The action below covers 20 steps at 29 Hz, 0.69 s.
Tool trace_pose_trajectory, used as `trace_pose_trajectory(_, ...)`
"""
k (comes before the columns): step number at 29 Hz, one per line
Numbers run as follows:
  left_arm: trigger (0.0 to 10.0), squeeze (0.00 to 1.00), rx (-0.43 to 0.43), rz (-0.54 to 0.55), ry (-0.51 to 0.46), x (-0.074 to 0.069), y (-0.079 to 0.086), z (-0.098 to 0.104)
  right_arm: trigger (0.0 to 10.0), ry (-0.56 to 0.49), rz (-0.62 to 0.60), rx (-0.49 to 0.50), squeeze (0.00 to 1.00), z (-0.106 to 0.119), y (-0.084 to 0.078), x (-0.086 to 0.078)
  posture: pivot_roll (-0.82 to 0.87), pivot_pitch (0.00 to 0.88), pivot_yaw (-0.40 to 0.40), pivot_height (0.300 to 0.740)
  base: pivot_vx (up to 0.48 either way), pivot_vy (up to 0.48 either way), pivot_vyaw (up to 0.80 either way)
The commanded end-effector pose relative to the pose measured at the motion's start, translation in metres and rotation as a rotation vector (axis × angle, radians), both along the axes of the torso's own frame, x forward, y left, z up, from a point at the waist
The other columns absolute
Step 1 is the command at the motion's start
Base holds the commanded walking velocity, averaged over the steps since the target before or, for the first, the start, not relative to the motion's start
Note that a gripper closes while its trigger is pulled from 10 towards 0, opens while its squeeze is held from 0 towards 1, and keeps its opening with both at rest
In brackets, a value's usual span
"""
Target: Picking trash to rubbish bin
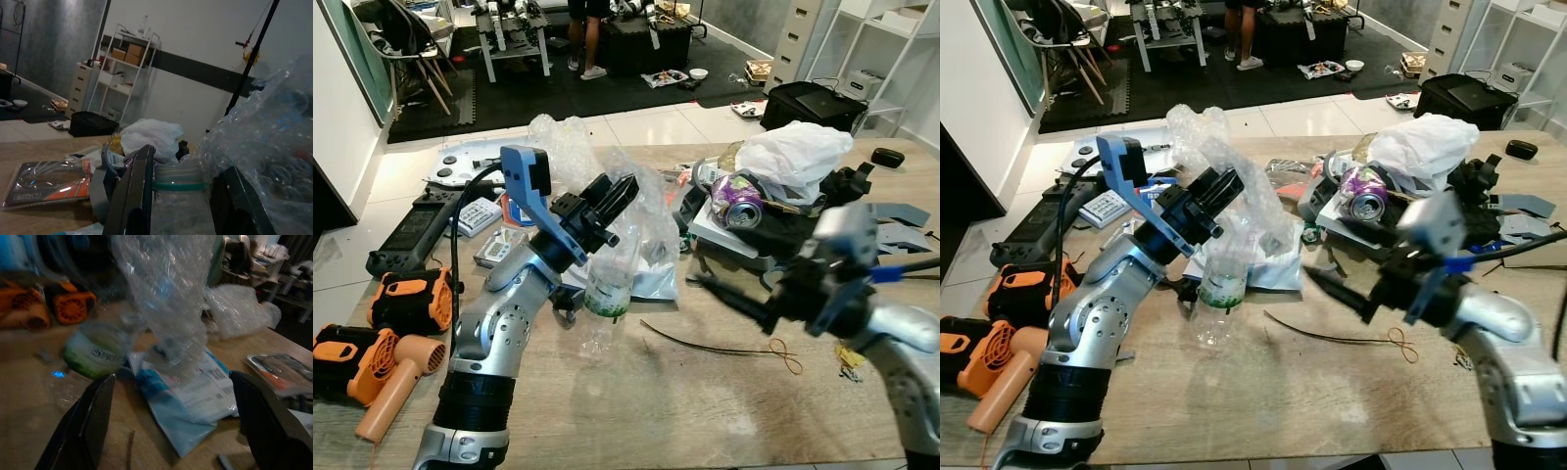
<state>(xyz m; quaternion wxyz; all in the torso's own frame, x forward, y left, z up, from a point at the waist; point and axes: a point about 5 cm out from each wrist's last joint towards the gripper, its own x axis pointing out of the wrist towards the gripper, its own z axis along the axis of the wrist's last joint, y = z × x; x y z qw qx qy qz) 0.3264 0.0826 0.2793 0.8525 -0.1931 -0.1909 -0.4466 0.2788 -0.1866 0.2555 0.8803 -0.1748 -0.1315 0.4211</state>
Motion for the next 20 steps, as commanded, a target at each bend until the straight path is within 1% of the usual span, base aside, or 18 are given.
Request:
trace_pose_trajectory(1, 10.0, 0.00, 0.001, -0.026, 0.001, -0.005, -0.004, -0.001, 10.0, -0.019, -0.030, -0.020, 0.00, -0.002, 0.003, 0.004, -0.16, 0.191, 0.049, 0.740, 0.000, 0.000, 0.00)
trace_pose_trajectory(2, 10.0, 0.00, -0.001, -0.034, 0.001, -0.006, -0.005, -0.001, 10.0, -0.033, -0.085, -0.003, 0.00, -0.002, 0.003, 0.013, -0.16, 0.192, 0.050, 0.740, 0.000, 0.000, 0.00)
trace_pose_trajectory(3, 10.0, 0.00, -0.001, -0.034, 0.001, -0.006, -0.005, -0.001, 10.0, -0.033, -0.085, -0.003, 0.00, -0.002, 0.003, 0.013, -0.16, 0.192, 0.050, 0.740, 0.000, 0.000, 0.00)
trace_pose_trajectory(4, 10.0, 0.00, -0.001, -0.038, 0.002, -0.007, -0.006, -0.001, 10.0, -0.049, -0.116, -0.004, 0.00, -0.002, 0.003, 0.017, -0.16, 0.192, 0.050, 0.740, 0.000, 0.000, 0.00)
trace_pose_trajectory(5, 10.0, 0.00, 0.003, -0.049, 0.000, -0.008, -0.008, -0.002, 10.0, -0.081, -0.172, 0.000, 0.00, -0.001, 0.003, 0.024, -0.15, 0.192, 0.051, 0.740, 0.000, 0.000, 0.00)
trace_pose_trajectory(7, 10.0, 0.00, 0.006, -0.063, -0.003, -0.010, -0.009, -0.002, 10.0, -0.101, -0.200, 0.003, 0.00, 0.000, 0.004, 0.027, -0.15, 0.192, 0.051, 0.740, 0.000, 0.000, 0.00)
trace_pose_trajectory(8, 10.0, 0.00, 0.008, -0.069, -0.005, -0.011, -0.011, -0.002, 10.0, -0.104, -0.203, 0.025, 0.00, 0.001, 0.006, 0.028, -0.15, 0.192, 0.051, 0.740, 0.000, 0.000, 0.00)
trace_pose_trajectory(9, 10.0, 0.00, 0.010, -0.076, -0.005, -0.012, -0.013, -0.002, 10.0, -0.100, -0.182, 0.057, 0.00, 0.002, 0.012, 0.029, -0.15, 0.192, 0.050, 0.740, 0.000, 0.000, 0.00)
trace_pose_trajectory(10, 10.0, 0.00, 0.010, -0.076, -0.005, -0.012, -0.013, -0.002, 10.0, -0.100, -0.182, 0.057, 0.00, 0.002, 0.012, 0.029, -0.15, 0.192, 0.050, 0.740, 0.000, 0.000, 0.00)
trace_pose_trajectory(11, 10.0, 0.00, 0.010, -0.078, -0.004, -0.012, -0.014, -0.002, 10.0, -0.090, -0.156, 0.071, 0.00, 0.001, 0.017, 0.028, -0.15, 0.192, 0.050, 0.740, 0.000, 0.000, 0.00)
trace_pose_trajectory(16, 10.0, 0.00, 0.009, -0.082, -0.002, -0.013, -0.016, -0.003, 10.0, -0.076, -0.124, 0.084, 0.00, -0.001, 0.022, 0.027, -0.15, 0.191, 0.049, 0.740, 0.000, 0.000, 0.00)
trace_pose_trajectory(18, 10.0, 0.00, 0.008, -0.092, 0.000, -0.014, -0.018, -0.003, 10.0, -0.058, -0.086, 0.101, 0.00, -0.004, 0.029, 0.026, -0.15, 0.190, 0.048, 0.740, 0.000, 0.000, 0.00)
trace_pose_trajectory(20, 10.0, 0.00, 0.009, -0.098, 0.001, -0.015, -0.020, -0.004, 10.0, -0.058, -0.074, 0.110, 0.00, -0.005, 0.033, 0.026, -0.15, 0.190, 0.047, 0.740, 0.000, 0.000, 0.00)
